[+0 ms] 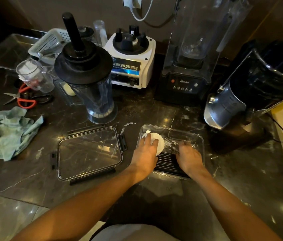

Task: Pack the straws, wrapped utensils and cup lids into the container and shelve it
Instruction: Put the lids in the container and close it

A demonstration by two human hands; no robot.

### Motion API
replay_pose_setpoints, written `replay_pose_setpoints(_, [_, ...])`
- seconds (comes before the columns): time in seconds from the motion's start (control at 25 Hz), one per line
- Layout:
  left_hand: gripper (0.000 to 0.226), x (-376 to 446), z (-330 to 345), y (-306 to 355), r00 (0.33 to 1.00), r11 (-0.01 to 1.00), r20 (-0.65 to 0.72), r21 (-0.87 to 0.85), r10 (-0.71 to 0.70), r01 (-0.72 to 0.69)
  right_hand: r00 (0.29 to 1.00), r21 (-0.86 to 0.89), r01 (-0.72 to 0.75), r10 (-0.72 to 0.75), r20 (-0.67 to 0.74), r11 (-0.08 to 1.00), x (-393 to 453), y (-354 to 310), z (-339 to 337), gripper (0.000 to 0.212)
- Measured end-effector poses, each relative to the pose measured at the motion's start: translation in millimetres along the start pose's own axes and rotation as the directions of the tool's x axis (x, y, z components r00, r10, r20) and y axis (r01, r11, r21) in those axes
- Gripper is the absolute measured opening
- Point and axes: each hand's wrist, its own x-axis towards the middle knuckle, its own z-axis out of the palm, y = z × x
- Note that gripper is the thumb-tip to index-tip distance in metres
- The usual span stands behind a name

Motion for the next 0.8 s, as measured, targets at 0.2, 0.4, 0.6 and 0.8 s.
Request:
replay_pose_setpoints(0.2, [0.055,6.7,-3.2,-6.1,0.998,0.976,0.022,0.207,0.058,-0.061,0.992,-0.104,0.114,-0.108,0.06,0.988,-2.8,6.0,-4.6,0.041])
replay_pose_setpoints(0.4, [0.059,5.6,-6.0,-5.1,0.994,0.966,0.028,0.235,0.105,-0.109,0.989,-0.094,0.146,-0.144,0.025,0.985,-1.2,8.2,-3.8,0.05])
replay_pose_setpoints(0.6, [0.059,5.3,-10.4,-3.8,0.994,0.97,0.022,0.218,0.104,-0.107,0.993,-0.005,0.114,-0.114,-0.013,0.993,1.8,11.5,1.9,0.057])
replay_pose_setpoints(0.8, [0.059,10.0,-7.5,-2.0,0.993,0.98,0.002,0.163,0.115,-0.113,0.996,0.051,0.075,-0.073,-0.042,0.996,3.8,6.8,0.4,0.044])
